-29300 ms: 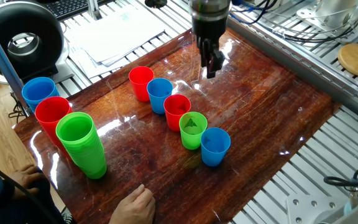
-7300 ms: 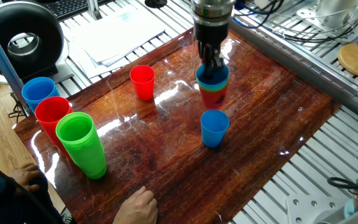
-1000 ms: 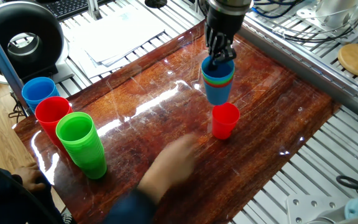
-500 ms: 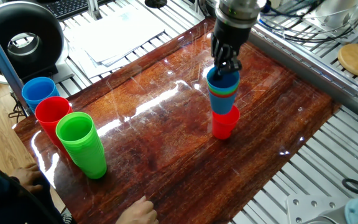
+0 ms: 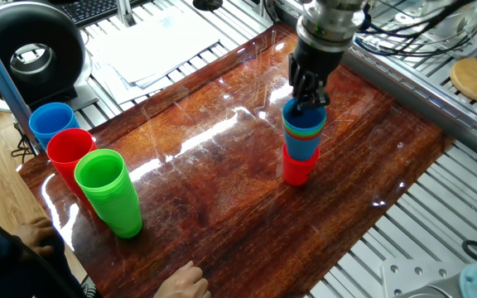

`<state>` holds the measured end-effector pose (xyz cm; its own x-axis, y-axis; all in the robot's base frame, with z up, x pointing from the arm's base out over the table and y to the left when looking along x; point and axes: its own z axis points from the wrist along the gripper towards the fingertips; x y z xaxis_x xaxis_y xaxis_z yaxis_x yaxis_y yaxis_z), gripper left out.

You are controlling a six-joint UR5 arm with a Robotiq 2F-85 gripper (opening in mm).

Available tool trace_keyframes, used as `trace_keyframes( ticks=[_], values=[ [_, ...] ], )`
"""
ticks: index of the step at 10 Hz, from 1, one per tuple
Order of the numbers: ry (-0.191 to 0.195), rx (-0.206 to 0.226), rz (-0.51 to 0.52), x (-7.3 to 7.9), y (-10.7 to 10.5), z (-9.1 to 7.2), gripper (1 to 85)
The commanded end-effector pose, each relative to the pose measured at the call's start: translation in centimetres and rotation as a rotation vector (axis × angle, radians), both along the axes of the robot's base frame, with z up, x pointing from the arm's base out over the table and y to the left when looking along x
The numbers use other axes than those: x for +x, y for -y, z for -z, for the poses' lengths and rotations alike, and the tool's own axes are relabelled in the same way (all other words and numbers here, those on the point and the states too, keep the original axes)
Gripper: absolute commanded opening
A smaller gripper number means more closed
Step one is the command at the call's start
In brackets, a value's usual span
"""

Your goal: Stack the cups

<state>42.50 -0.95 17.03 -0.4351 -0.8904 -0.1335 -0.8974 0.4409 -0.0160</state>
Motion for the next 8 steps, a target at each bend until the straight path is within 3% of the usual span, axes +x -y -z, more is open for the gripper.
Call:
trace_keyframes(
  ticks=[1,4,8],
  values=[
    [0.028,0.014,-0.017,-0.03,-0.28,0.62,8.3],
    [0.025,0.018,-0.054,-0.25,-0.25,1.16,26.3],
    [0.026,0.008,-0.049,-0.18,-0.10,1.34,26.0]
  ],
)
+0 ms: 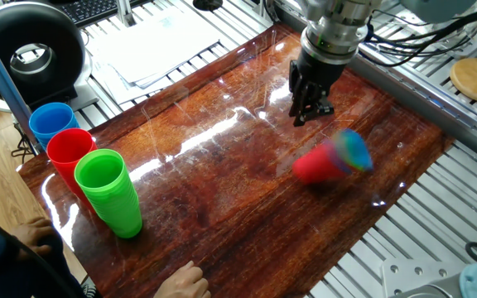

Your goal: Stack the cups

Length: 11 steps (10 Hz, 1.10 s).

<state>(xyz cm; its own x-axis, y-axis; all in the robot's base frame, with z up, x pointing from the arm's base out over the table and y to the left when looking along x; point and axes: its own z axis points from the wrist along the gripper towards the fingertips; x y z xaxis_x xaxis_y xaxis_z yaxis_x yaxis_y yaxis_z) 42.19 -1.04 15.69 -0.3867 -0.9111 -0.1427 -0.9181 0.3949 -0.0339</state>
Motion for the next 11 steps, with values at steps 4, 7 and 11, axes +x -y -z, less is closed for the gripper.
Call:
trace_keyframes(
  ticks=[4,7,11],
  values=[
    [0.009,-0.001,0.014,0.6,-0.4,-0.1,23.7],
    [0.004,-0.037,0.004,0.5,0.3,0.1,23.0],
    [0.005,-0.074,0.032,0.8,1.4,-0.2,20.3]
  ],
)
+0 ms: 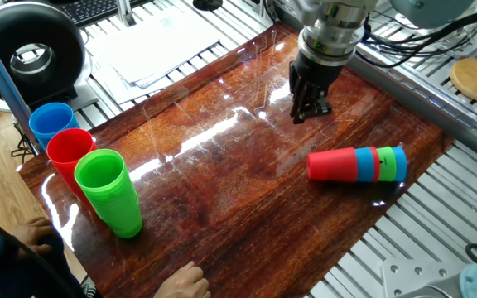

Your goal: Stack the cups

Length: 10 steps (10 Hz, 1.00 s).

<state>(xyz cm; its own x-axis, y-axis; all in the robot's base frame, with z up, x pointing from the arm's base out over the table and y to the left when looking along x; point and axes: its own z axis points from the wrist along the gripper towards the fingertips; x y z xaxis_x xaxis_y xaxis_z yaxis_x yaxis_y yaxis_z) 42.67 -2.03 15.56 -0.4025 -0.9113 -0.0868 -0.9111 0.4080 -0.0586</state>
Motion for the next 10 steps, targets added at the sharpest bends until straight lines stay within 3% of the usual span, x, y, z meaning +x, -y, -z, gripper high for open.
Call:
trace_keyframes(
  ticks=[1,4,6,8,10],
  values=[
    [0.005,-0.025,0.016,0.6,1.0,-0.6,19.3],
    [0.018,-0.033,0.059,1.8,1.5,-1.7,14.7],
    [0.022,-0.055,0.091,2.6,2.5,-2.6,1.0],
    [0.007,-0.006,0.121,2.4,1.9,-3.3,1.0],
    [0.002,0.011,0.159,2.5,2.5,-4.6,1.0]
  ],
)
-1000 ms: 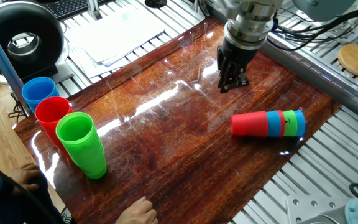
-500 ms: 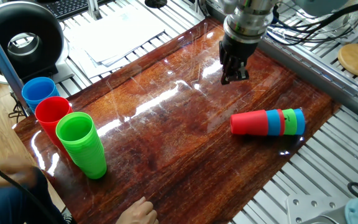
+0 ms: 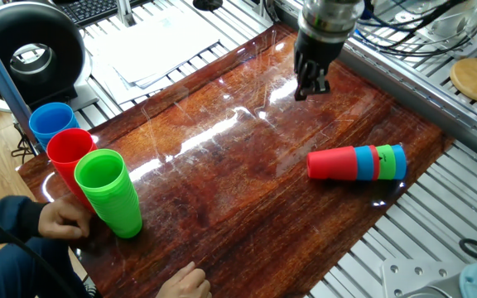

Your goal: Stack the cups

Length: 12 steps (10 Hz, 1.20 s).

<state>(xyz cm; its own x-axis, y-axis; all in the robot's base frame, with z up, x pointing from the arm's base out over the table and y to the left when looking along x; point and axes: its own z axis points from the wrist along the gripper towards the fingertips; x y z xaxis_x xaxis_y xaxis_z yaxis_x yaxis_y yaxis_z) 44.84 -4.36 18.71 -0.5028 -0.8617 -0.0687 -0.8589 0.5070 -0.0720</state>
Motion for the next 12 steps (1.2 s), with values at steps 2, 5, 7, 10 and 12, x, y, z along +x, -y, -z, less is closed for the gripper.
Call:
trace_keyframes(
  ticks=[2,5,7,10,12],
  values=[
    [0.005,0.031,0.093,0.4,1.2,-2.1,1.0],
    [-0.018,0.070,0.150,0.0,0.1,-2.3,1.0],
    [-0.021,0.062,0.172,0.3,0.0,-2.6,1.0],
    [-0.018,0.048,0.198,0.7,-0.2,-3.2,1.0],
    [-0.024,0.056,0.236,0.6,-0.4,-3.2,1.0]
  ],
)
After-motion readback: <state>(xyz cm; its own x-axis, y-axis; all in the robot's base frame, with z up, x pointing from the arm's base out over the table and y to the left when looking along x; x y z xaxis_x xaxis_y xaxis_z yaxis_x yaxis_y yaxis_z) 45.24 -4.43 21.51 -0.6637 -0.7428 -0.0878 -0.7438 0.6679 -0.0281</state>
